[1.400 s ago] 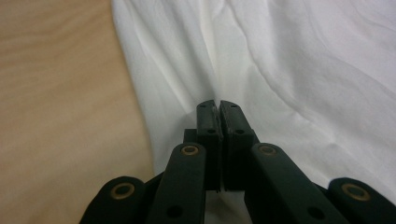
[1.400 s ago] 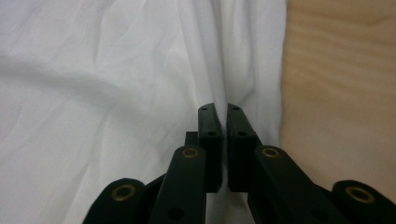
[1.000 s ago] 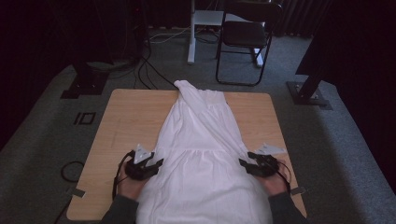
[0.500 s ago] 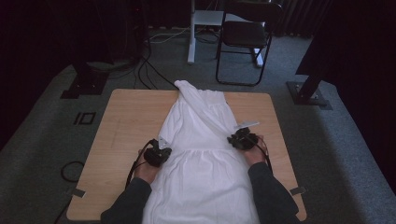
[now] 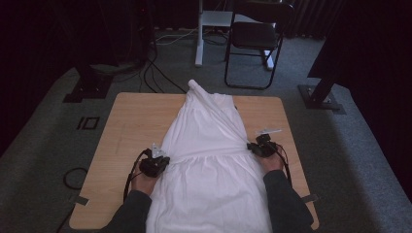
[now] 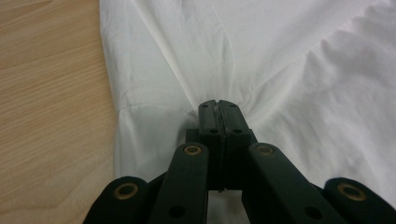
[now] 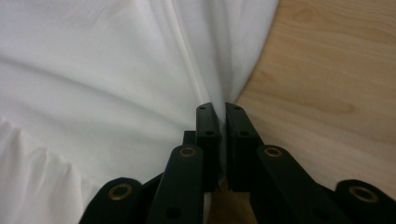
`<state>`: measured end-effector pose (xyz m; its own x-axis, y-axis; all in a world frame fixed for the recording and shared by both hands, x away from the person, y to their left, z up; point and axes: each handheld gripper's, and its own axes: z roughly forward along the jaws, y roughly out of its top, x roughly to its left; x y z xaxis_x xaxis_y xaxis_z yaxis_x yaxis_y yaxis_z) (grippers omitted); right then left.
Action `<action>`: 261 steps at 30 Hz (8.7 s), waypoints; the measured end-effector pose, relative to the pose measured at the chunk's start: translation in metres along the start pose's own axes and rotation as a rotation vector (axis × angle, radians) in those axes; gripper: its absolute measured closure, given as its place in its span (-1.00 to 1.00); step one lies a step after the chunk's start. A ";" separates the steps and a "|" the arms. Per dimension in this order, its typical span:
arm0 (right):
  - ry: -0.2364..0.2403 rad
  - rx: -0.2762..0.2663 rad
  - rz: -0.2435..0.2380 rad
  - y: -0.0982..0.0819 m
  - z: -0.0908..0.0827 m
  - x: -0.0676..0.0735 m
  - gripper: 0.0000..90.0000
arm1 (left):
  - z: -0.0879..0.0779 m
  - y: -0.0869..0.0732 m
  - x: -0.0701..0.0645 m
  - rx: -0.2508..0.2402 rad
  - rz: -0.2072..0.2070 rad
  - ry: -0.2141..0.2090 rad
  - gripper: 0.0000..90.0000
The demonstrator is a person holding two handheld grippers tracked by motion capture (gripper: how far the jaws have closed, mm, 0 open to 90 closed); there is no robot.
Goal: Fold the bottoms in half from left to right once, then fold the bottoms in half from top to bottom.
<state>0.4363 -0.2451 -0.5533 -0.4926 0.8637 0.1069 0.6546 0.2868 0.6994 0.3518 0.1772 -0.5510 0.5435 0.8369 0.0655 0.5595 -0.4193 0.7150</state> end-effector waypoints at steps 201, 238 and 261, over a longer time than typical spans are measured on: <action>0.051 -0.026 -0.163 -0.021 -0.025 0.093 0.01 | 0.083 0.074 -0.039 -0.031 0.021 -0.086 -0.39; -0.020 -0.017 -0.161 0.074 0.014 0.057 0.90 | 0.053 0.134 -0.011 -0.073 -0.018 -0.186 0.84; 0.101 -0.268 -0.333 0.062 -0.111 0.113 0.89 | -0.076 0.092 -0.034 -0.278 0.098 -0.303 0.82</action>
<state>0.3570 -0.1755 -0.4195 -0.7137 0.6938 -0.0964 0.2854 0.4137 0.8645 0.3371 0.1367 -0.4348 0.7684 0.6390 -0.0356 0.3284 -0.3460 0.8789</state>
